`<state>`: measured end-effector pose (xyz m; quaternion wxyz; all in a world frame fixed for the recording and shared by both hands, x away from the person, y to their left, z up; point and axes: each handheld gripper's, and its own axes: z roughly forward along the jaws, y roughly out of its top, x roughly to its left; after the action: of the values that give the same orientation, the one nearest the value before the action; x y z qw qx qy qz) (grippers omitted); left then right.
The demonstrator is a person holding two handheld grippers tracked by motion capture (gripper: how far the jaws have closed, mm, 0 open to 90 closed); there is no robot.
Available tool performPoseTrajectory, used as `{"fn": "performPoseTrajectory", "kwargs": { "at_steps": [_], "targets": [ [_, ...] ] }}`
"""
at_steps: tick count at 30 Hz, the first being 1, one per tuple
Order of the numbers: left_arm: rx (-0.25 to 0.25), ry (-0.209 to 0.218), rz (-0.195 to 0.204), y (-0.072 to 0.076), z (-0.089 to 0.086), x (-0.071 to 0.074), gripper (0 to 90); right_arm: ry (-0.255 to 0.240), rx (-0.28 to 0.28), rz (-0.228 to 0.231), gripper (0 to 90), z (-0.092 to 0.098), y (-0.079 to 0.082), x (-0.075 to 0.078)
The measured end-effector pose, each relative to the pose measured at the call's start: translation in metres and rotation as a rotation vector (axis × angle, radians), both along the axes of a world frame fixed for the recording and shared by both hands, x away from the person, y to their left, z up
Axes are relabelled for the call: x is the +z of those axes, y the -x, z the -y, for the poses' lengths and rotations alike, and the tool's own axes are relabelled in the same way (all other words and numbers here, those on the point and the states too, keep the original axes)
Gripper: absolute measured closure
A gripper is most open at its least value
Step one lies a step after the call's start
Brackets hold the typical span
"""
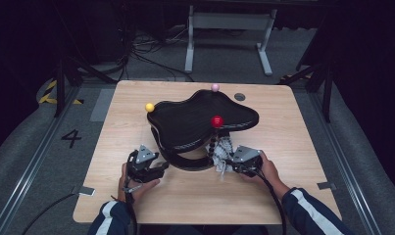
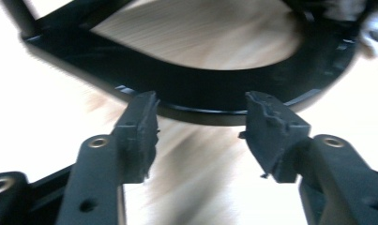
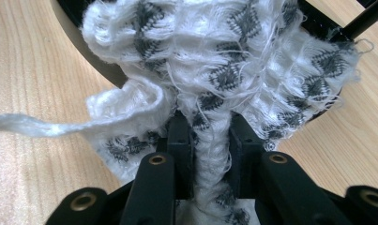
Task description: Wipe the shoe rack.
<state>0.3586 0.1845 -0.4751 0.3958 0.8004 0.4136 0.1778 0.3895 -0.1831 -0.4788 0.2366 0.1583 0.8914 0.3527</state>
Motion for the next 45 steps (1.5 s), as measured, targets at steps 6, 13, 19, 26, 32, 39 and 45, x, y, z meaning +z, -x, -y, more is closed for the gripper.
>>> {"fn": "performPoseTrajectory", "kwargs": {
  "at_steps": [6, 13, 19, 26, 32, 39, 45],
  "targets": [
    [0.036, 0.023, -0.023, -0.015, -0.011, 0.0, 34.8, 0.002, 0.002, 0.001, 74.1, 0.0, 0.0, 0.0],
    [0.06, 0.045, -0.037, -0.029, -0.019, 0.005, 28.3, 0.014, 0.008, 0.009, 74.4, -0.001, 0.0, 0.0],
    [0.062, 0.022, -0.024, -0.044, -0.018, 0.006, 24.3, 0.013, 0.006, 0.007, 74.4, -0.001, 0.0, 0.0],
    [0.12, 0.038, -0.01, -0.066, -0.021, 0.015, 25.5, 0.01, 0.007, 0.007, 74.4, -0.001, 0.0, 0.0],
    [0.181, 0.023, 0.023, -0.083, -0.016, 0.02, 31.1, 0.019, 0.013, 0.017, 74.5, -0.001, 0.0, 0.0],
    [0.219, 0.016, 0.033, -0.098, -0.012, 0.023, 35.2, 0.02, 0.014, 0.02, 74.5, -0.001, 0.0, 0.0],
    [0.243, 0.022, 0.043, -0.107, -0.009, 0.027, 38.6, 0.018, 0.013, 0.019, 74.6, -0.001, 0.001, -0.001]
  ]
}}
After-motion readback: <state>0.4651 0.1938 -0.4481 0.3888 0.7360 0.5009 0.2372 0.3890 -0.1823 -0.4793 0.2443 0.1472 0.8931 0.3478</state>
